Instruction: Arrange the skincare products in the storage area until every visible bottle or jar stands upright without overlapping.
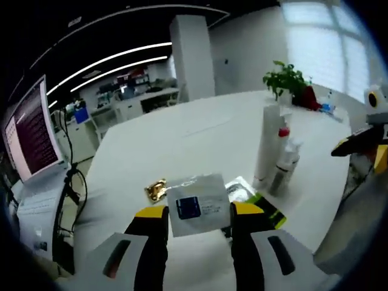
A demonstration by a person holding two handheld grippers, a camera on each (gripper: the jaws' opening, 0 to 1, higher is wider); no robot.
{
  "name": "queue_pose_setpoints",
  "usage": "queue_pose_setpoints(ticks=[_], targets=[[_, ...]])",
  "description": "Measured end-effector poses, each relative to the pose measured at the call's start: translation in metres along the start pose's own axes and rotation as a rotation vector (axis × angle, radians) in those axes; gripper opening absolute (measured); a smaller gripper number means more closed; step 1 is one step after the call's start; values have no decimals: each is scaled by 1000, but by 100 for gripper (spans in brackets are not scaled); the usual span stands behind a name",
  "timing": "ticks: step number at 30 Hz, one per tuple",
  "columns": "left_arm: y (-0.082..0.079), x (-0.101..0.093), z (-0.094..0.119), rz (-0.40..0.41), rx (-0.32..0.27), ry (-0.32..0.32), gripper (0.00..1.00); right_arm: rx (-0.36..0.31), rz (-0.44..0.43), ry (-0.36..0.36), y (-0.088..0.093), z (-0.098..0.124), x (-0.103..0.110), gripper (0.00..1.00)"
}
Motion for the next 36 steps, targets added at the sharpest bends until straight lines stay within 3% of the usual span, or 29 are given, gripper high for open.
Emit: queue_pose_setpoints(ticks=[5,10,18,24,36], targets=[[-20,-12,19,-61,-65,46,37,-81,-74,-92,-18,-12,16,60],[-37,-24,36,-87,-101,66,37,-125,-190,-159,-29,-23,20,45],[-51,-34,57,-104,-137,83,37,-76,-264,-210,-25,-46,27,33],[-59,-43,68,-120,-148,86,37,-77,-331,-258,-27,-61,36,26],[-70,-55,77,-145,-170,88,38,-64,-358,-316,-22,-70,49,19]])
Point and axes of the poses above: the point that each gripper's makers call its tool centre point, and the gripper's own axes: z roughly backward along the fingers, x roughly to its left, y roughly out of its underside, the point moved 5 cm from there along z, roughly backward along the fingers, and after that the axes turned 15 degrees about -z, right-handed, at the moved point
